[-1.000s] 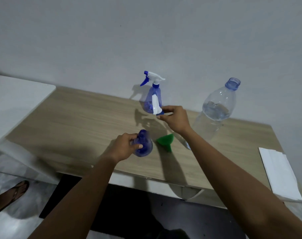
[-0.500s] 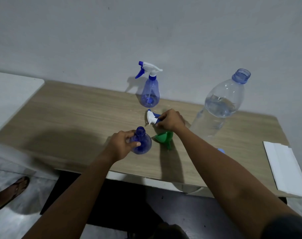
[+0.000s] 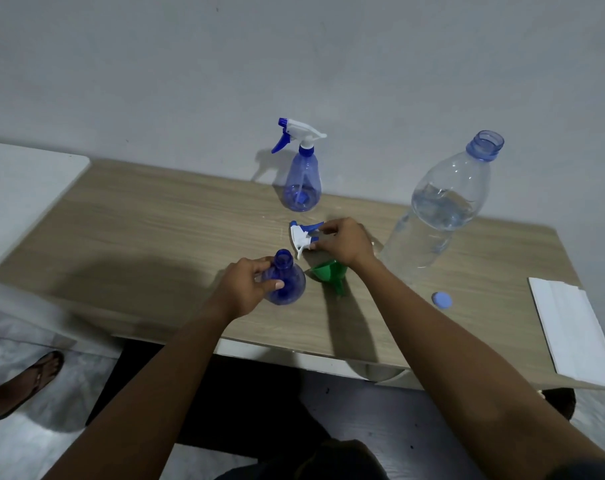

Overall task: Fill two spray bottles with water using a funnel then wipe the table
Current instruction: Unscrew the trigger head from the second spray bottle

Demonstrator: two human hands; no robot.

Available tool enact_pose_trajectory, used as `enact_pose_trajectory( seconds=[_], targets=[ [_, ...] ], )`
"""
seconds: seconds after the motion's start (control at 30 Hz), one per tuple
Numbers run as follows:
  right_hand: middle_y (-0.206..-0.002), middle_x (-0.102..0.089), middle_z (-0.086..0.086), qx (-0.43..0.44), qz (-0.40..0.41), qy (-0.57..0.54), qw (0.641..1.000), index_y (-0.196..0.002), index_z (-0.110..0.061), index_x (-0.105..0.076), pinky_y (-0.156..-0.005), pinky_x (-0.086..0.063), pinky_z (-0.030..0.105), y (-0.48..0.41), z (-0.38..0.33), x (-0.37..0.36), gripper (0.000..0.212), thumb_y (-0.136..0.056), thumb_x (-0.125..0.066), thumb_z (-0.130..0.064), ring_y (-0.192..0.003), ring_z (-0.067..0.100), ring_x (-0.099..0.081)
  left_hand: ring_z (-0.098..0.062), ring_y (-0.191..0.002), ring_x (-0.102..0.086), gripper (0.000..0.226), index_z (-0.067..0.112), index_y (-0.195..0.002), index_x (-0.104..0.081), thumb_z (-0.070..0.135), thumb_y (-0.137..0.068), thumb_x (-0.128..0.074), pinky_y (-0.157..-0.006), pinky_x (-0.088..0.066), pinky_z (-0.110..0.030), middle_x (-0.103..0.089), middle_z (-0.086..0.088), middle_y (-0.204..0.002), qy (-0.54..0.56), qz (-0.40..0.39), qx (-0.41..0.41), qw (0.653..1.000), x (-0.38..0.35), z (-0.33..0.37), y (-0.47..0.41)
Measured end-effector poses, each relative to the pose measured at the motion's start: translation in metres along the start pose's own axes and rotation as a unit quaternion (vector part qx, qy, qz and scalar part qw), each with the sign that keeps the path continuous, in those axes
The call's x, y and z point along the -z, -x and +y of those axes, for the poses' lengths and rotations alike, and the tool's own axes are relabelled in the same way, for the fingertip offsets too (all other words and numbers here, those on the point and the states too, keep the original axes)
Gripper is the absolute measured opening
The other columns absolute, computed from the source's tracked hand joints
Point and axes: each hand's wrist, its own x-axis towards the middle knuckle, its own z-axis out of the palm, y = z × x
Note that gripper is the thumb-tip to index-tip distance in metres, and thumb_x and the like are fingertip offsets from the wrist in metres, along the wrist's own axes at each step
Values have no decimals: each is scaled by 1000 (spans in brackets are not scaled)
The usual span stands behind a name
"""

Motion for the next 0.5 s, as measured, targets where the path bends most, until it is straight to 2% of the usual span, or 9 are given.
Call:
enact_pose_trajectory(
  seconds=[0.1,0.23,0.4,0.5],
  targets=[
    [-115,-75,-3,32,86,-47,995,-118,-22,-75,-79,-43,23,25,5,-5,46,-75,-87,-36,-96,10,-64,-13,-119,-61,41,15,-123,-70,13,-83,-78,-102,-44,-27,-67,6,-128,-2,3,8,1000,-1,1,1],
    [-123,-72,1,84,166,-55,981,-122,-19,-72,-94,-44,24,54,22,-18,53,-75,-85,-42,-116,19,-64,-10,-117,-61,44,17,-127,-68,13,-84,-77,-100,-44,-24,-68,7,-126,3,10,8,1000,-1,4,4],
    [-140,-55,5,40,124,-64,989,-141,-21,-55,-106,-47,37,72,39,-27,79,-74,-86,-47,-127,22,-53,-10,-119,-62,47,24,-128,-67,23,-82,-78,-107,-48,-38,-69,11,-126,-16,6,21,1000,1,4,5],
    [-144,-53,9,22,107,-79,991,-146,-20,-50,-109,-46,45,75,42,-30,91,-69,-89,-51,-131,26,-51,-12,-118,-63,46,21,-127,-68,20,-83,-78,-107,-48,-40,-69,7,-125,-19,14,22,999,1,7,7]
  ],
)
